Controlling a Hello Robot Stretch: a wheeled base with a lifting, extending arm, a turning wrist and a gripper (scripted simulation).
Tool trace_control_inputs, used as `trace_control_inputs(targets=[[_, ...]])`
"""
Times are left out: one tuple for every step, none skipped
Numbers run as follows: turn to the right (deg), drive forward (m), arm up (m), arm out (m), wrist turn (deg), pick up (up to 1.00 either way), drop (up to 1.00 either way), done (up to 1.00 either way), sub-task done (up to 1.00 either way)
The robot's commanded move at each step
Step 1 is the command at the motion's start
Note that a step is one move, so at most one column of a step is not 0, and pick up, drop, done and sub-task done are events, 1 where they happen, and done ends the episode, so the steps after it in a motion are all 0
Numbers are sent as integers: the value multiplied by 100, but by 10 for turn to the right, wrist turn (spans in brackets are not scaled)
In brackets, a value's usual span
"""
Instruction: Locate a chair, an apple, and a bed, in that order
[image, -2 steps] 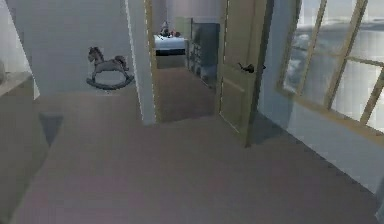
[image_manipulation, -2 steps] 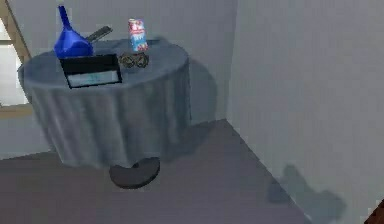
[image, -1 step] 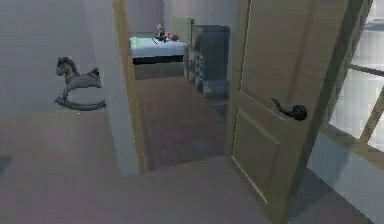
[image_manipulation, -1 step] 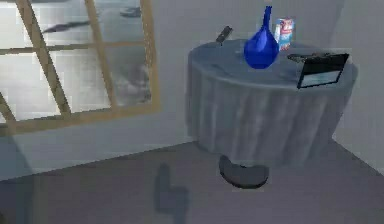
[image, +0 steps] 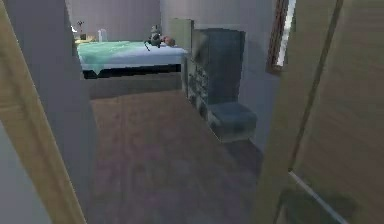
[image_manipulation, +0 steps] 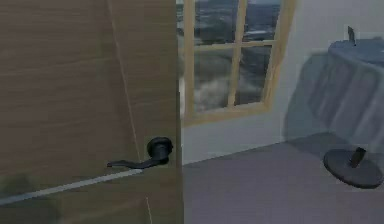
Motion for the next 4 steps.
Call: trace_control_inputs(targets=[[0,50,0,0,0,0,0,0,0],[-150,0,0,0,0,0,0,0,0],[0,45,0,0,0,0,0,0,0],[-30,0,0,0,0,0,0,0,0]])
